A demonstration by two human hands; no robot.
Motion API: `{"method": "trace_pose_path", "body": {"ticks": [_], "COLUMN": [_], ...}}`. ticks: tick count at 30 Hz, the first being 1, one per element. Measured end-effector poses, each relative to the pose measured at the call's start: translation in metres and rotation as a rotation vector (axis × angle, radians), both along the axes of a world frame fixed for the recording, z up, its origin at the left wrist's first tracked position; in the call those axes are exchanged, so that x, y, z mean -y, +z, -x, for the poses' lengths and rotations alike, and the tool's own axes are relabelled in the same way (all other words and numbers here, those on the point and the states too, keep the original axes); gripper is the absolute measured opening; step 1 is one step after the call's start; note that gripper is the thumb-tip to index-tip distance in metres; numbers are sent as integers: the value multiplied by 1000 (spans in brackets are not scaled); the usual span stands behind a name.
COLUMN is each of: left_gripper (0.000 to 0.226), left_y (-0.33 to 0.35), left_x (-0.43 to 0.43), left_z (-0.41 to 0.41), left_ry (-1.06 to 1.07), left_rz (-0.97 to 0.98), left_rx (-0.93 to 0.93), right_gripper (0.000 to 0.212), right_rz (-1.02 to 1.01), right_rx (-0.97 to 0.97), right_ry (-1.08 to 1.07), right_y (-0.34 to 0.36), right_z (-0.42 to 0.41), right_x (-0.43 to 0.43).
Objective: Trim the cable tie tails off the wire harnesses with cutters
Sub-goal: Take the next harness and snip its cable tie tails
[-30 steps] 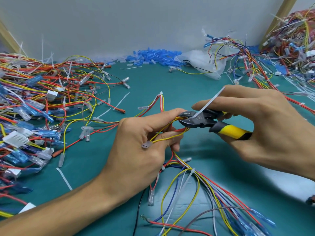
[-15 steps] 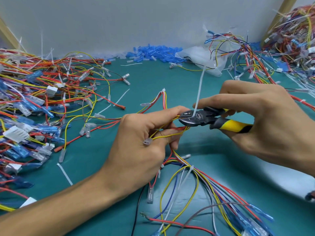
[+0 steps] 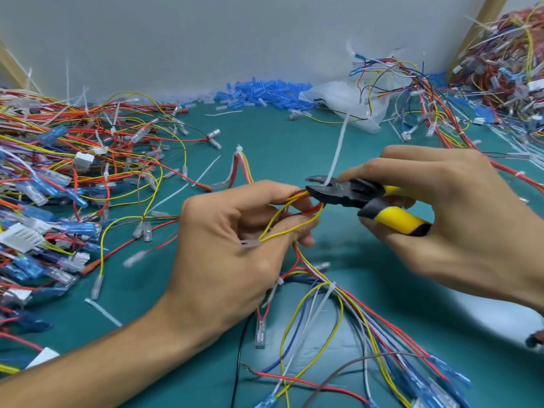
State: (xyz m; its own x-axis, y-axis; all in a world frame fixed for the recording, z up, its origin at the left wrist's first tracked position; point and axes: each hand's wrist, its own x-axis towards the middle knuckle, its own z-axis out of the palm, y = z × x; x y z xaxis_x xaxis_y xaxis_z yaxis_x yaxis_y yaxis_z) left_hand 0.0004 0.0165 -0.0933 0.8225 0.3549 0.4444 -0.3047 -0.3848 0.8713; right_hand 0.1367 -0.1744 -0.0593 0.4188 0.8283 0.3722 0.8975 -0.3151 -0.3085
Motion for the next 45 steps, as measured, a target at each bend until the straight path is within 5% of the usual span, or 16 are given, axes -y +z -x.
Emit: {"method": "trace_pose_path", "body": {"ticks": [16, 24, 33, 45], "left_gripper": [15, 19, 16, 12], "left_y": [2, 1, -1, -1], "left_x": [-2, -1, -2, 0], "left_z": [0, -1, -1, 0], "left_ry": [78, 81, 86, 61], "left_rz": [24, 15, -31, 39], "left_rx": [-95, -93, -119, -84], "right_gripper": [13, 34, 10, 19], "right_rz": [-9, 35, 126, -54], "right_rx": [-124, -142, -65, -399], "right_ry": [35, 60, -9, -108], "right_y": [-6, -6, -3, -3], "right_z": [2, 1, -1, 12], "right_x": [-2, -4, 2, -4]}}
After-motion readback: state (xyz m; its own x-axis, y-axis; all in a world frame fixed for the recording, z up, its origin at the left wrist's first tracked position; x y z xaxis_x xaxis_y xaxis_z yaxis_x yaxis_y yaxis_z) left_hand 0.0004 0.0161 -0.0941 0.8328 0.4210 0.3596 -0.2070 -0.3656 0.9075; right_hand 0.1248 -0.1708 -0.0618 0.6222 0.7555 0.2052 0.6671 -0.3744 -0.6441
